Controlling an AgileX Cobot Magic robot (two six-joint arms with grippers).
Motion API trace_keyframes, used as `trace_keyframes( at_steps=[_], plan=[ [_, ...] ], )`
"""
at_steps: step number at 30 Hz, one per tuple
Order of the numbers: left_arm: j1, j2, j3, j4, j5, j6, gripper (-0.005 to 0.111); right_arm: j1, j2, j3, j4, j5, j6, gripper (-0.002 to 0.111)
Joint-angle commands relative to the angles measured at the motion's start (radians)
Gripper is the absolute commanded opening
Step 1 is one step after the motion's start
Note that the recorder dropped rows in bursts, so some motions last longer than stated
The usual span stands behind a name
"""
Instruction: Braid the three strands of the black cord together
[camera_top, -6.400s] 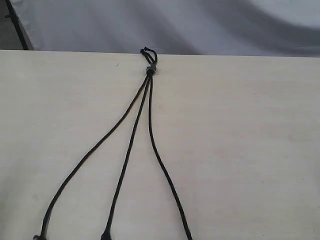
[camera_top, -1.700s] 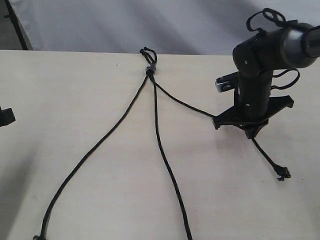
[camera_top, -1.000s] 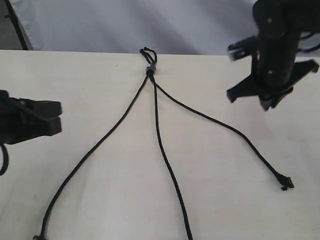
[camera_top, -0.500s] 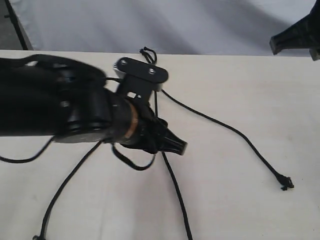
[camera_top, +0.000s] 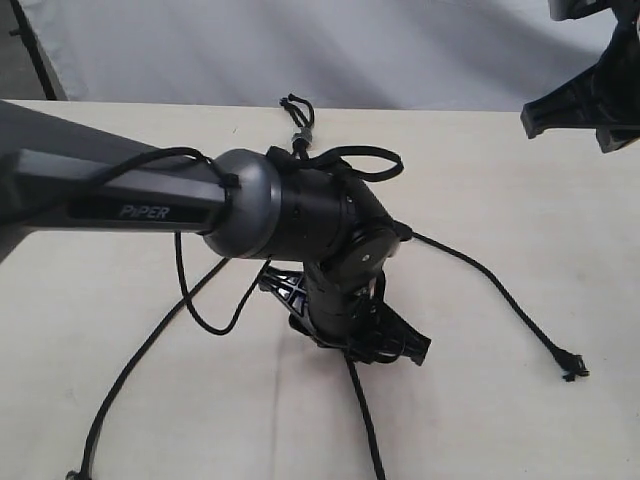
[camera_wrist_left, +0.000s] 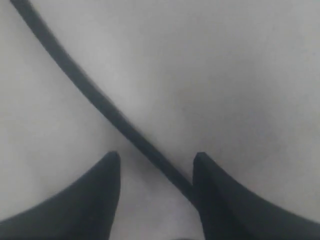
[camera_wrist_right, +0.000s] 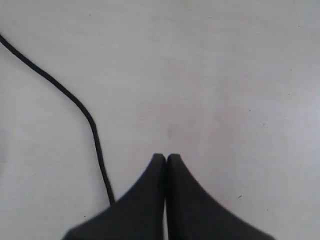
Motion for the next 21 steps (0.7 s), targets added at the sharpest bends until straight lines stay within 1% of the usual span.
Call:
trace_keyframes(
  at_steps=[1, 5, 6, 8, 11, 13, 16, 20, 21],
  plan=[
    [-0.003, 0.031, -0.020, -0.019, 0.013, 0.000, 0.045, -0.006, -0.001, 0.003, 0.004, -0.007, 0.007, 0.000],
    [-0.003, 0.052, -0.025, -0.030, 0.008, 0.006, 0.044, -0.006, -0.001, 0.003, 0.004, -0.010, 0.007, 0.000],
    [-0.003, 0.057, -0.025, -0.033, 0.006, 0.015, 0.042, -0.006, -0.001, 0.003, 0.004, -0.010, 0.007, 0.000],
    [-0.003, 0.059, -0.025, -0.053, 0.010, 0.053, 0.031, -0.006, -0.001, 0.003, 0.004, -0.010, 0.007, 0.000],
    [-0.003, 0.059, -0.025, -0.066, 0.039, 0.125, 0.002, -0.006, -0.001, 0.003, 0.004, -0.010, 0.007, 0.000],
    [-0.003, 0.046, -0.025, -0.062, 0.071, 0.175, 0.000, -0.006, -0.001, 0.003, 0.004, -0.010, 0.007, 0.000],
    [0.013, -0.006, -0.025, -0.015, 0.125, 0.226, 0.000, -0.006, -0.001, 0.003, 0.004, -0.010, 0.007, 0.000],
    [0.078, -0.129, -0.025, 0.142, 0.261, 0.190, 0.000, -0.006, -0.001, 0.003, 0.004, -0.006, 0.007, 0.000],
    [0.108, -0.170, -0.025, 0.189, 0.294, 0.150, 0.000, -0.006, -0.001, 0.003, 0.004, -0.006, 0.007, 0.000]
  ],
)
